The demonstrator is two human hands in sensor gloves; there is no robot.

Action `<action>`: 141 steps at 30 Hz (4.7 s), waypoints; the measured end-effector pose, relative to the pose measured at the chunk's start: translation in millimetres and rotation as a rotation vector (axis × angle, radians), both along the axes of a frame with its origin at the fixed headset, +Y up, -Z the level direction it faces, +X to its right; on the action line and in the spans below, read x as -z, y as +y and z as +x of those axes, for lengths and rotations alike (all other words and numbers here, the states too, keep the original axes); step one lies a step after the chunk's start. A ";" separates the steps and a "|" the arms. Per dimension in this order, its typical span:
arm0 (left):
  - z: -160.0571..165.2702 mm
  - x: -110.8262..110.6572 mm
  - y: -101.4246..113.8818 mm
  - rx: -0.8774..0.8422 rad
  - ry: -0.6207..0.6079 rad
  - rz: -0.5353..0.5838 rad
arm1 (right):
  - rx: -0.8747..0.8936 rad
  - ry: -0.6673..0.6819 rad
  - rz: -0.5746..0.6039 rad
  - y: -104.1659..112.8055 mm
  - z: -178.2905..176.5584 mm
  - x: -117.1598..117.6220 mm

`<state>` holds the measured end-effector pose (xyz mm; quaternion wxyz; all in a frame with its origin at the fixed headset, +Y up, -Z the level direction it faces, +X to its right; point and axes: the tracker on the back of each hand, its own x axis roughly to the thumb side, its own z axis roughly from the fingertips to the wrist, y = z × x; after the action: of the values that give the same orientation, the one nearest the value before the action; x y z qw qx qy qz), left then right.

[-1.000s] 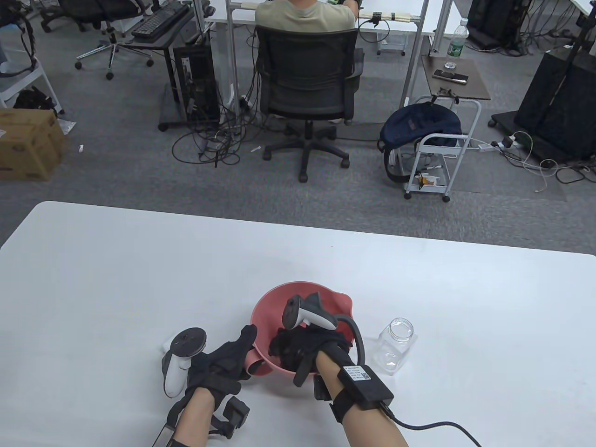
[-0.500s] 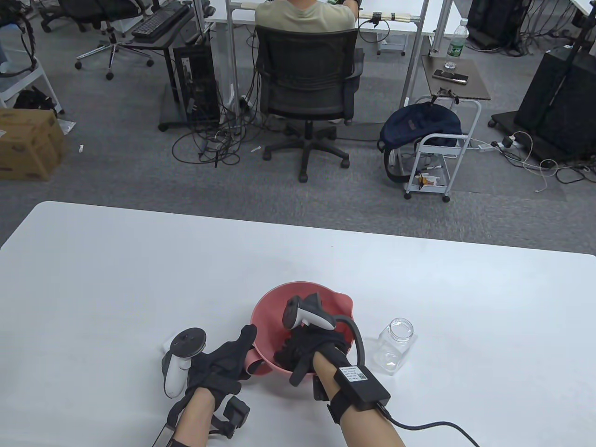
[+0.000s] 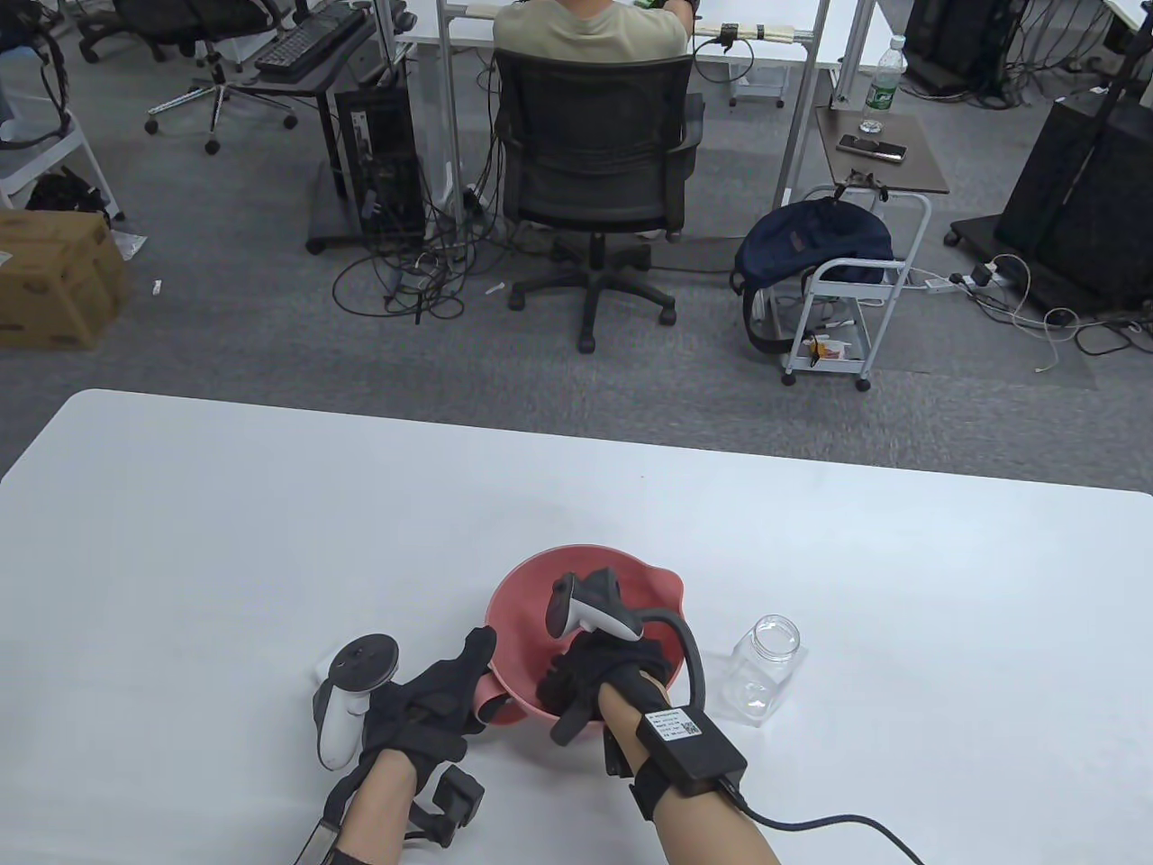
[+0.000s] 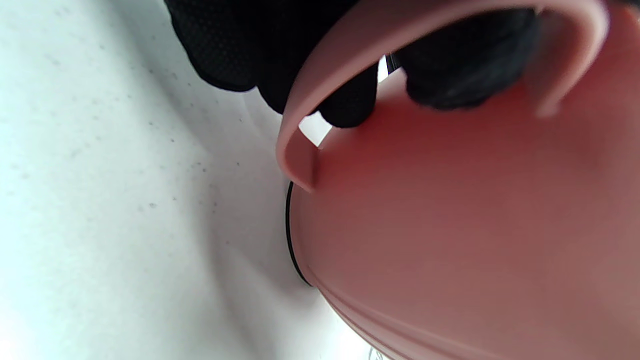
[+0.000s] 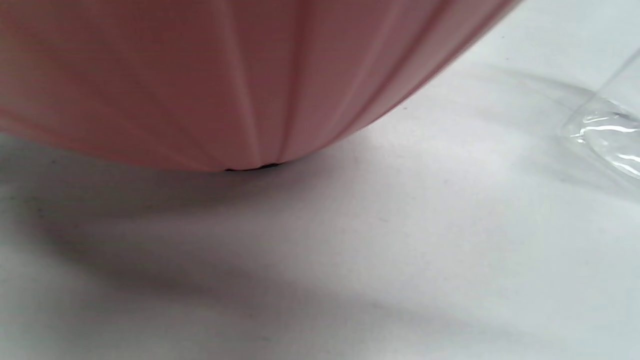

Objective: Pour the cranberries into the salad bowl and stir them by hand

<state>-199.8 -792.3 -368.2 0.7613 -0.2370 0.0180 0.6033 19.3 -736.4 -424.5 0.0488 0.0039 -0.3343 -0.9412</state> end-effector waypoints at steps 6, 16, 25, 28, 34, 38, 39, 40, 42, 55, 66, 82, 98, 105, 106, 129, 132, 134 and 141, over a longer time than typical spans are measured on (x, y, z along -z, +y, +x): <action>-0.2 0.0 0.1 0.001 -0.003 0.001 | 0.044 0.013 -0.029 -2.3 0.1 1.0; -0.6 0.2 0.1 0.003 -0.010 0.002 | 0.026 0.030 -0.056 -2.6 0.5 1.2; -0.3 0.6 0.3 0.010 -0.022 0.012 | 0.080 0.061 -0.032 -1.0 3.0 -1.0; 0.1 0.9 0.4 0.012 -0.026 0.015 | 0.094 0.064 -0.024 -0.6 4.3 -1.8; 0.5 1.0 0.3 0.012 -0.026 0.017 | 0.125 0.070 0.011 1.2 5.1 -3.3; 0.7 1.0 0.1 0.013 -0.024 0.017 | 0.133 0.072 0.021 -0.1 5.2 -2.2; 0.7 1.0 0.1 0.013 -0.025 0.017 | 0.134 0.072 0.022 -0.3 5.2 -2.2; 0.8 1.0 0.1 0.013 -0.025 0.018 | 0.133 0.072 0.022 -0.6 5.3 -2.1; 0.8 1.1 0.1 0.014 -0.024 0.019 | 0.125 0.069 0.015 -1.2 5.5 -2.4; -1.3 2.5 -4.5 0.001 0.000 0.000 | 0.030 0.049 -0.028 -3.3 -2.4 -0.8; -1.3 1.8 -3.7 0.001 0.003 -0.003 | 0.035 0.005 -0.053 -2.2 -0.9 -0.5; -1.4 1.9 -3.4 -0.004 -0.002 -0.005 | 0.010 0.004 -0.067 -3.7 0.0 1.8; -1.3 2.3 -2.8 0.000 -0.016 -0.004 | 0.072 0.043 -0.063 -0.5 -0.5 1.4; -0.9 3.1 -2.2 0.006 -0.023 0.003 | 0.110 0.063 -0.036 0.8 1.3 0.2; -0.8 3.1 -2.3 0.006 -0.024 0.003 | 0.112 0.064 -0.033 0.7 1.4 0.2; -0.2 2.2 -3.0 -0.003 -0.004 -0.006 | 0.055 0.023 -0.027 -0.6 -0.7 -0.9; -0.2 2.3 -2.8 0.000 -0.004 -0.006 | 0.023 0.001 -0.015 -0.4 -1.0 -0.5; -0.3 2.3 -2.7 0.001 -0.001 -0.005 | -0.005 -0.008 0.001 0.6 -1.0 -1.1; -0.2 1.7 2.4 0.071 0.029 0.038 | -0.171 -0.020 0.074 2.9 -6.4 -6.4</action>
<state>-200.0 -790.0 -369.9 0.7861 -0.2132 0.0259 0.5795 12.9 -733.5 -418.1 0.1254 0.0439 -0.2980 -0.9453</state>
